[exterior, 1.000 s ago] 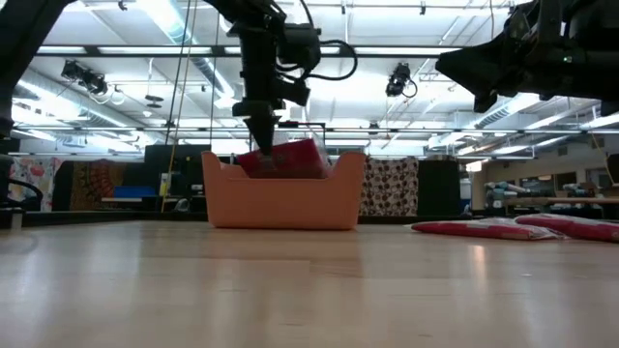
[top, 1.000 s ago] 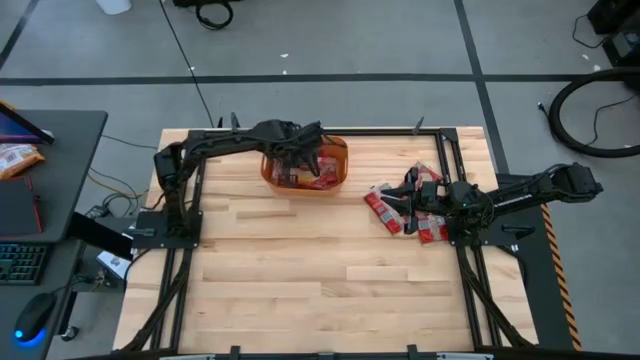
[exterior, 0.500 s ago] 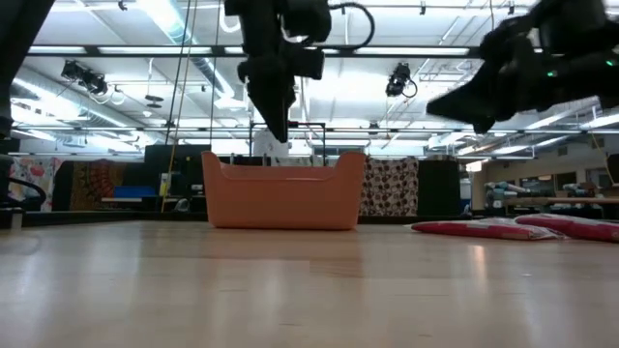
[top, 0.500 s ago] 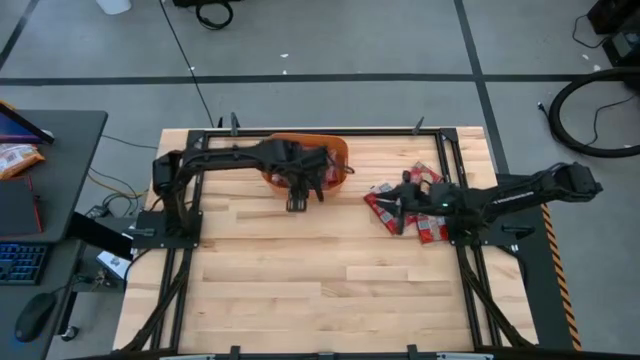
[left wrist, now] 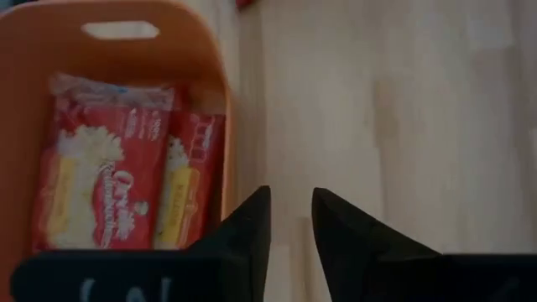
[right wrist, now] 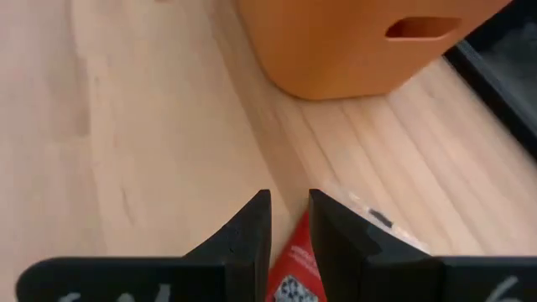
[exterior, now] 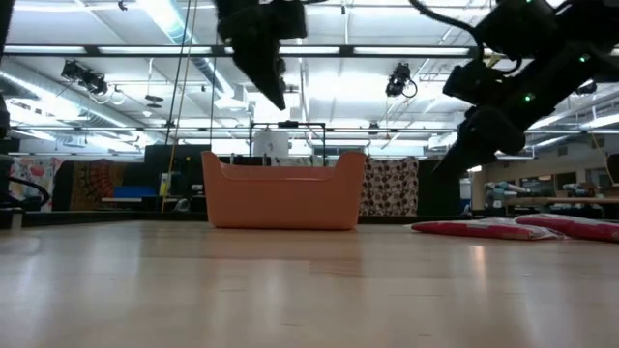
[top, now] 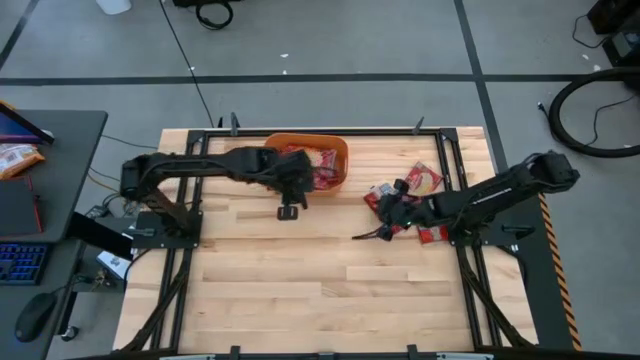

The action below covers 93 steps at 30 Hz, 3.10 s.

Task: Sort popcorn bags into baskets
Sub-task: Put the red popcorn bag into the orange bin

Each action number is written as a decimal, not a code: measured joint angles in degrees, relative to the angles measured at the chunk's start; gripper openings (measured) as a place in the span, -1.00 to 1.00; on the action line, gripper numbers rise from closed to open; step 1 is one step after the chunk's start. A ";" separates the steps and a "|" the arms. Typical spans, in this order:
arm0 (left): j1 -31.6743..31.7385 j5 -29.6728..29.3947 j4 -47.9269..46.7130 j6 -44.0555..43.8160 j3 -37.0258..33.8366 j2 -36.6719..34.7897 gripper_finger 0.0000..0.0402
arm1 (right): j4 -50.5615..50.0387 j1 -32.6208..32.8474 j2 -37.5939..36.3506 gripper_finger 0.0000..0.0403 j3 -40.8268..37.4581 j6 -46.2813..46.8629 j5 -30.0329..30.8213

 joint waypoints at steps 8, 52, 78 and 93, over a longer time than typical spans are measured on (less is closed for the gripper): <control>-0.75 -7.93 15.85 -1.10 -16.11 -13.47 -0.61 | -11.79 0.44 8.19 -0.49 9.27 3.24 4.86; -9.04 -9.71 58.62 -15.38 -52.08 -30.29 -0.61 | -42.92 -4.10 28.81 -0.50 25.69 18.85 -11.87; -12.22 -10.58 77.96 -13.88 -67.09 -47.30 -0.61 | -43.25 6.15 28.83 -0.98 51.46 -3.55 -8.72; -12.22 -10.56 77.78 -16.17 -67.12 -47.43 -0.61 | -14.70 -10.39 30.56 -0.97 52.56 -36.33 -13.56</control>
